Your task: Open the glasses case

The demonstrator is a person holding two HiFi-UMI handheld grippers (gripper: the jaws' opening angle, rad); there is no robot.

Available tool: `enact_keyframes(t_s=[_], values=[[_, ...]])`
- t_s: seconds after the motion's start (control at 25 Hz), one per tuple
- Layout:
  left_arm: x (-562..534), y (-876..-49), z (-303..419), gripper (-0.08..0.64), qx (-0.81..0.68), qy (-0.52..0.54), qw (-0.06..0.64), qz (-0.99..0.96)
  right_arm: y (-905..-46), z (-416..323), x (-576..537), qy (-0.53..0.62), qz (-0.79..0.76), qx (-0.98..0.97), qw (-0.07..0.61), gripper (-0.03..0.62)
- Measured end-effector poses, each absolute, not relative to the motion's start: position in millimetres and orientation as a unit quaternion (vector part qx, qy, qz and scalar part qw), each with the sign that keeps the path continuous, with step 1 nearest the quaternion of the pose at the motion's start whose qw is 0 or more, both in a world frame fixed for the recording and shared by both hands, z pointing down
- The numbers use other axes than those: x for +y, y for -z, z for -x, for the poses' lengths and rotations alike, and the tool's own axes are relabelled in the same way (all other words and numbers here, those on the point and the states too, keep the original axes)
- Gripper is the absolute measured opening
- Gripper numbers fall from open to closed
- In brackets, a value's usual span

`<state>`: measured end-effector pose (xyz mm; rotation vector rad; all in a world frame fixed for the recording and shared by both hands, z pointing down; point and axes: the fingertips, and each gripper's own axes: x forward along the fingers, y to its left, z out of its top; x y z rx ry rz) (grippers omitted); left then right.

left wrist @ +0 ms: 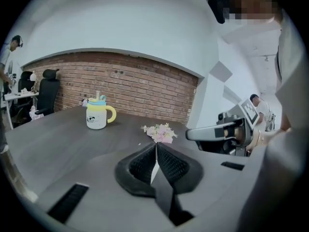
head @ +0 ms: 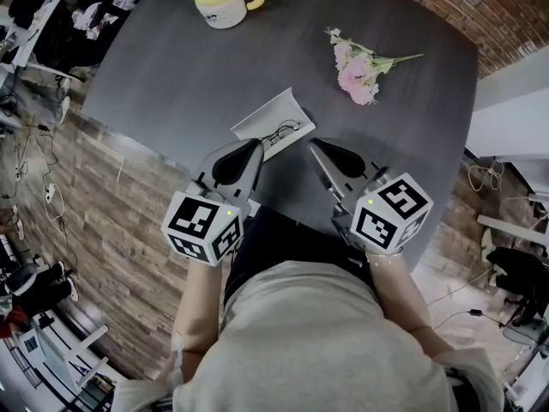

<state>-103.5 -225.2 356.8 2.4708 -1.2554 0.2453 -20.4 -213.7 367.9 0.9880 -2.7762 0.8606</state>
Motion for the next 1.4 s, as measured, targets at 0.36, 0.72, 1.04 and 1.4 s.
enact_keyframes(t_s=[0.36,0.72,1.04,1.4], values=[[-200,-364,90,0.025,-0.451,-0.066,0.210,-0.865,-349,34,-206,-0.259,-0.304,-0.916,0.037,0.006],[-186,-378,91,0.025,-0.439,-0.077,0.228,-0.866,-362,48,-189,-0.275,-0.283,-0.917,0.054,0.006],[-176,-391,99,0.025,-0.446,-0.085,0.246,-0.856,-383,53,-171,-0.282,-0.270,-0.916,0.090,0.006],[-168,-402,95,0.025,-0.435,-0.104,0.255,-0.857,-403,50,-164,-0.300,-0.272,-0.907,0.117,0.006]])
